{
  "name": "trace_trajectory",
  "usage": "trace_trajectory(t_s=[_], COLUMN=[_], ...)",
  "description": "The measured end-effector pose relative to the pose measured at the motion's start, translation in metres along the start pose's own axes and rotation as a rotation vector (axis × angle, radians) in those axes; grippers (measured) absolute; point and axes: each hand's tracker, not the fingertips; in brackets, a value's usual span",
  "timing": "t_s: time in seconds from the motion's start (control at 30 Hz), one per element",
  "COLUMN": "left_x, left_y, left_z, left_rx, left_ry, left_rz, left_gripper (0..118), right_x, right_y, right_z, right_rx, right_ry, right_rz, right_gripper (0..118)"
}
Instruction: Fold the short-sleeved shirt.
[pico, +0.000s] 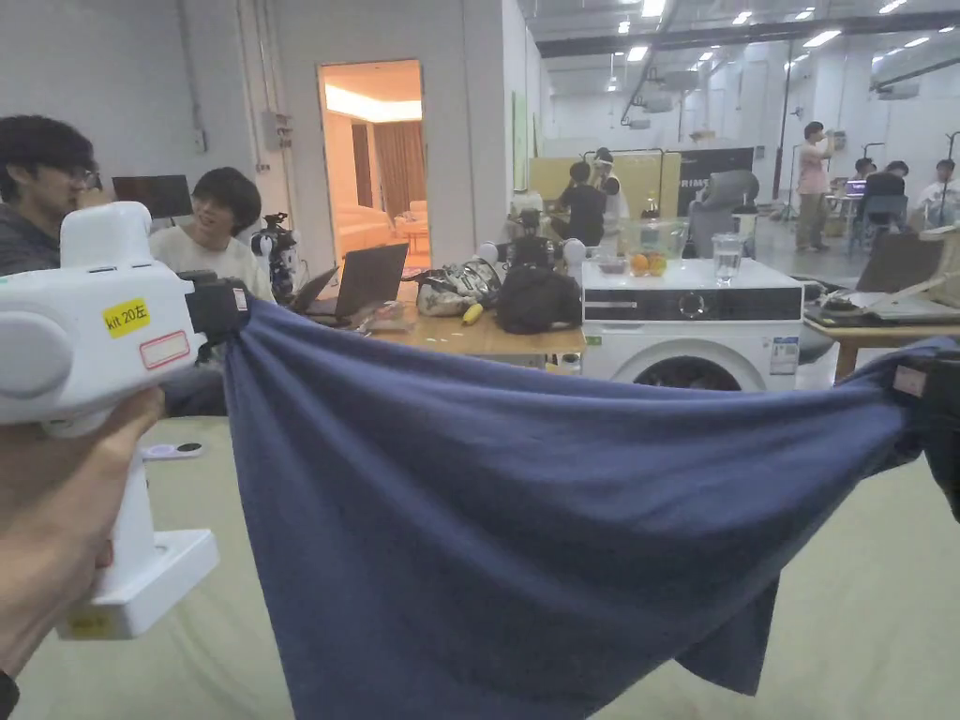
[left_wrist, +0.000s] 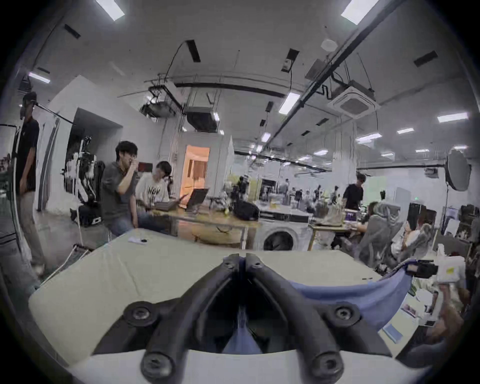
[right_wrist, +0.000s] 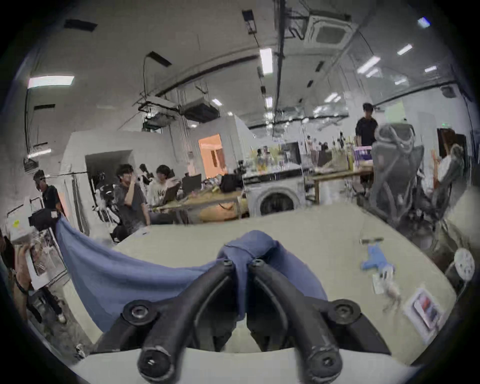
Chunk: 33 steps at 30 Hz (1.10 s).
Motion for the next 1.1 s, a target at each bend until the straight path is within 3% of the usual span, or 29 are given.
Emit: trace_trajectory(t_s=[0.23,0.63,0.77,0.9,1.1], left_x=[0.009,0.006,0.002,-0.005,-0.005], left_y=[0.026,0.019,-0.012,-0.080,-0.173], left_z=[-0.068,-0.156,-0.167,-0.164,-0.050], left_rx=[0.012,-0.029,-0.094,-0.261,-0.282], left_ry=[0.053,0.079,0.087,0.021,-0.015], left_rz=[-0.062,-0.063,-0.052,-0.035,0.109], left_gripper=[0,0,0,0,0], right_x=[-0.017,-0.010,-0.003,0.012,0.046], right_y=[0.063,0.087,0.058,-0.010,-0.125], right_z=[-0.064,-0.170,-0.188,-0.190,-0.113], right_rx=[0.018,0.008,-0.045,-0.157,-0.302], right_ry=[-0.026,-0.065,-0.066,-0.048,-0.038], right_rz=[0.081,0.088,0.063,0.016,-0.039], right_gripper=[1,1,1,1,1])
